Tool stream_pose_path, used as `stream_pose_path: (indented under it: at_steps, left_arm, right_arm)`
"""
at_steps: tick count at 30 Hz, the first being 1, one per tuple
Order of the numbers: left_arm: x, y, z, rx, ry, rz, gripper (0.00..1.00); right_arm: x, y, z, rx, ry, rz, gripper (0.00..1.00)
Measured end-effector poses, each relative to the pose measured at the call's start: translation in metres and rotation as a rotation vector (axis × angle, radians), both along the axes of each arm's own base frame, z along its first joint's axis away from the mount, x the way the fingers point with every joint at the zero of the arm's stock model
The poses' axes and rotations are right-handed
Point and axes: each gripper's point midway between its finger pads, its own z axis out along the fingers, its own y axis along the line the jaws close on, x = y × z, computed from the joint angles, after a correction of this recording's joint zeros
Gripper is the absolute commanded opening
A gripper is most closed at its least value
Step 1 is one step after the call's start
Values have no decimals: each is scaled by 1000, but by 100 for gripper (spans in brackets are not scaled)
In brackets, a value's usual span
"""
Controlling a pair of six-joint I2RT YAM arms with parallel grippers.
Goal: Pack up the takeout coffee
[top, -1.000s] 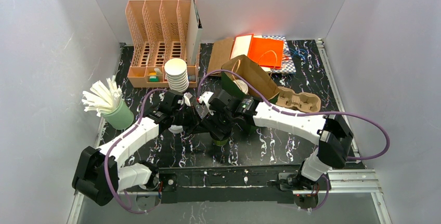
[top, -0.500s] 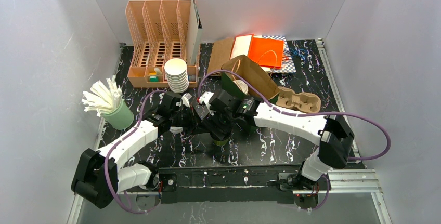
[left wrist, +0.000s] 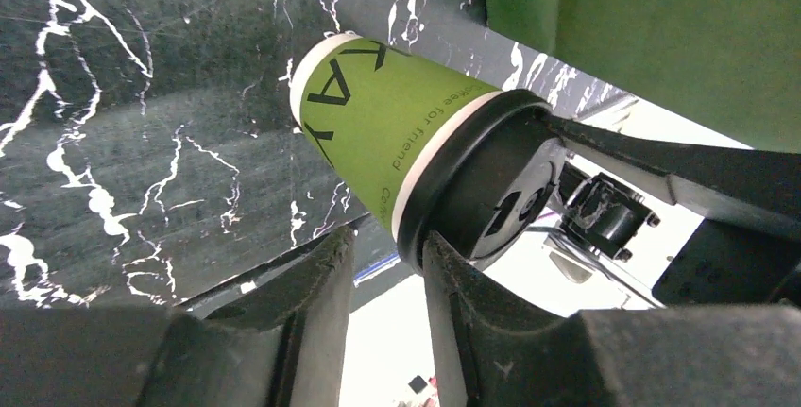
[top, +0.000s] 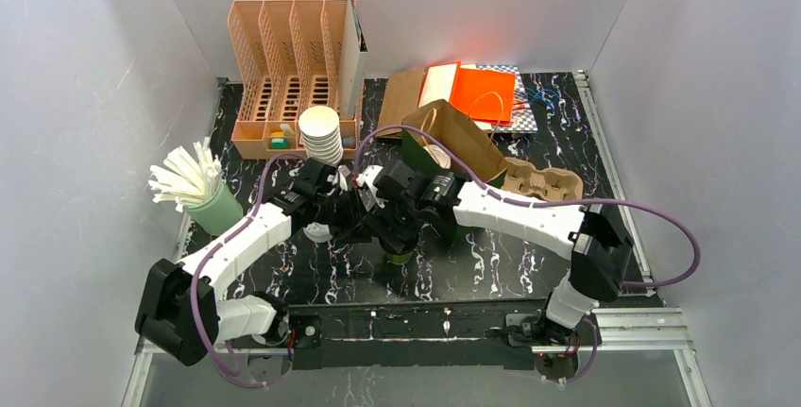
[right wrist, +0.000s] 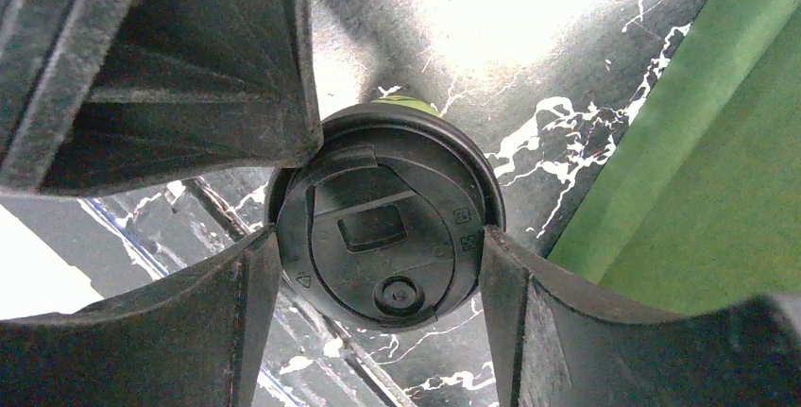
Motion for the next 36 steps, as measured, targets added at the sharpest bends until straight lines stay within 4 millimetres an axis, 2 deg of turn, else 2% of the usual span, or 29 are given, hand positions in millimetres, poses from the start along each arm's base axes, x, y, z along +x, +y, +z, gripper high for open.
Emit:
stream_pose_path:
  at_steps: [3, 7, 11, 15, 20, 26, 36]
  left_arm:
    - [6, 4, 8, 51, -7, 9, 35]
    - [19, 4, 31, 69, -68, 9, 33]
    - [20, 7, 28, 97, -61, 4, 33]
    - [17, 10, 19, 124, -27, -3, 33]
    - [16, 11, 18, 131, -27, -7, 33]
    - [18, 12, 24, 139, -38, -5, 40]
    - [20, 15, 28, 162, -58, -13, 45]
  right_arm:
    - [1, 1, 0, -7, 3, -1, 74]
    - [1, 1, 1, -18, 8, 0, 89]
    - [1, 2, 3, -35, 14, 1, 98]
    - [1, 2, 4, -55, 22, 1, 98]
    - [0, -1, 9, -66, 28, 1, 98]
    - [3, 6, 24, -33, 17, -15, 98]
    - [1, 9, 25, -18, 41, -40, 96]
